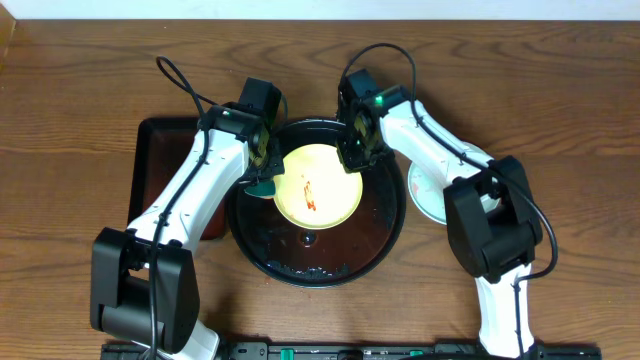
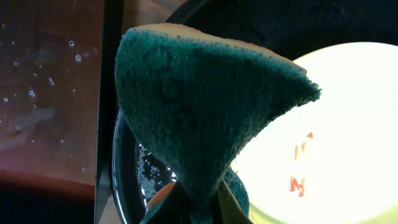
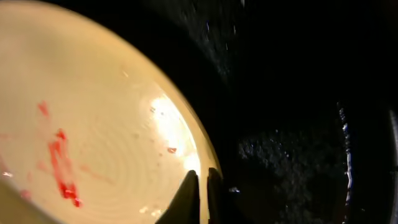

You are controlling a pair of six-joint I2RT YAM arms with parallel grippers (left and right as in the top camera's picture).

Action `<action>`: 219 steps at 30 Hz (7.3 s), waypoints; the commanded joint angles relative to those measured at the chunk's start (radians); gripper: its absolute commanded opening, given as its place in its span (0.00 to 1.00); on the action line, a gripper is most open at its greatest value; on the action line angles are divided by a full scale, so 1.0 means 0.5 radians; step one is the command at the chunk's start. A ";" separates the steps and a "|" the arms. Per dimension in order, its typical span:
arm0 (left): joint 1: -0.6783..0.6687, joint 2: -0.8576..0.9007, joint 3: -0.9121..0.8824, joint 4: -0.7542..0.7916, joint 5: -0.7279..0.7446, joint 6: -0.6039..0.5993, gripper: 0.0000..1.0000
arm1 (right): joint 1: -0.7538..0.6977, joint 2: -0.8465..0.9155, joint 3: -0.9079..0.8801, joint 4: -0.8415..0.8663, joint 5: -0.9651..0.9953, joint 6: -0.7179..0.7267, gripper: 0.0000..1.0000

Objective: Clean dirty plates on tray and stack at the side

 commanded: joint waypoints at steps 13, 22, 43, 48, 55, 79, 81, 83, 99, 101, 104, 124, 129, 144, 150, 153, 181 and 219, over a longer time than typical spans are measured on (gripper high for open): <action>0.003 0.000 0.029 0.027 0.060 0.018 0.07 | 0.004 -0.060 -0.092 0.033 -0.161 0.058 0.14; 0.002 0.000 0.029 0.031 0.090 0.017 0.07 | -0.027 -0.218 -0.021 -0.129 0.110 0.136 0.31; -0.011 0.006 0.028 0.049 0.096 -0.037 0.07 | -0.007 -0.114 -0.464 0.317 -0.008 0.256 0.01; -0.085 0.013 0.018 0.088 0.096 -0.037 0.07 | -0.007 -0.114 -0.496 0.352 -0.024 0.277 0.01; -0.242 0.118 -0.009 0.237 0.150 -0.127 0.07 | -0.007 -0.114 -0.496 0.355 -0.024 0.277 0.01; -0.288 0.504 -0.009 0.465 0.979 0.198 0.07 | 0.014 -0.114 -0.497 0.365 -0.022 0.267 0.01; -0.279 0.504 -0.009 0.570 0.803 0.149 0.08 | 0.018 -0.114 -0.497 0.365 -0.013 0.267 0.01; -0.276 0.504 -0.009 0.645 0.539 0.086 0.07 | 0.020 -0.114 -0.497 0.365 -0.008 0.266 0.01; -0.276 0.504 -0.009 0.047 0.336 0.033 0.07 | 0.020 -0.114 -0.497 0.365 -0.008 0.253 0.01; -0.276 0.504 -0.009 -0.014 0.513 0.165 0.07 | 0.020 -0.114 -0.497 0.366 -0.008 0.253 0.01; -0.276 0.504 -0.009 -0.013 0.883 0.472 0.07 | 0.024 -0.114 -0.497 0.366 -0.008 0.253 0.01; -0.276 0.504 -0.009 0.397 -0.287 -0.063 0.08 | 0.031 -0.114 -0.497 0.367 -0.008 0.239 0.01; -0.276 0.504 -0.009 0.230 -0.452 -0.351 0.07 | 0.031 -0.114 -0.497 0.366 -0.008 0.237 0.01; -0.282 0.504 -0.009 0.092 1.351 0.620 0.08 | 0.031 -0.114 -0.497 0.366 -0.008 0.237 0.01; -0.280 0.504 -0.009 0.303 1.265 0.632 0.08 | 0.031 -0.114 -0.497 0.367 -0.009 0.238 0.01; -0.278 0.504 -0.009 0.408 1.016 0.521 0.08 | 0.031 -0.114 -0.497 0.366 -0.008 0.238 0.01; 0.208 0.412 0.482 -0.360 0.225 0.255 0.07 | 0.031 -0.114 -0.497 0.373 -0.008 0.239 0.01; 0.954 0.056 0.399 -0.566 -0.011 0.407 0.07 | 0.612 -0.878 -0.436 0.226 1.978 0.028 0.01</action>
